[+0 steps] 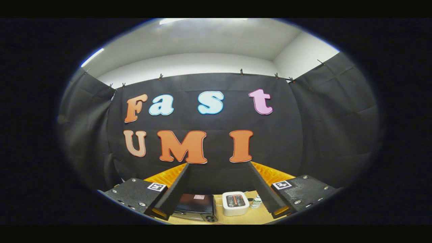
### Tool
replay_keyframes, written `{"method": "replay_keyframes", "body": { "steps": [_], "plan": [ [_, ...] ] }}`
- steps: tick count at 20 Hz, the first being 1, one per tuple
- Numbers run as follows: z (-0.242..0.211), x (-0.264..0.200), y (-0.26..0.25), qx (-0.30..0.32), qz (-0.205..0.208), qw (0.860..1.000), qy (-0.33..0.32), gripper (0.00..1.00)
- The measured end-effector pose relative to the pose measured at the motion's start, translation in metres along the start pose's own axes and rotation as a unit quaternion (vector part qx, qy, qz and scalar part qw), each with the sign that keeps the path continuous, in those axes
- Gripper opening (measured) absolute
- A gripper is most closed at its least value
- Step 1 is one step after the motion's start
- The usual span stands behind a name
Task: Open the toaster oven, put the food inside, and close the toaster oven door.
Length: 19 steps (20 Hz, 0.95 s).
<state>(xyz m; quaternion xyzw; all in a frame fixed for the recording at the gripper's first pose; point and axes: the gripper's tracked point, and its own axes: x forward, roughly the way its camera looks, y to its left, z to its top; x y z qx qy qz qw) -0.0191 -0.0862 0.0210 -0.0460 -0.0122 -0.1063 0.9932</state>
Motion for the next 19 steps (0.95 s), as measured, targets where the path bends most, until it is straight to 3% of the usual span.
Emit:
{"method": "replay_keyframes", "body": {
  "steps": [10,19],
  "plan": [
    [0.029,0.003,0.018,-0.008,0.038,0.995,-0.089,0.99],
    [0.008,0.007,0.028,-0.019,0.045,0.997,-0.066,0.99]
  ]
}}
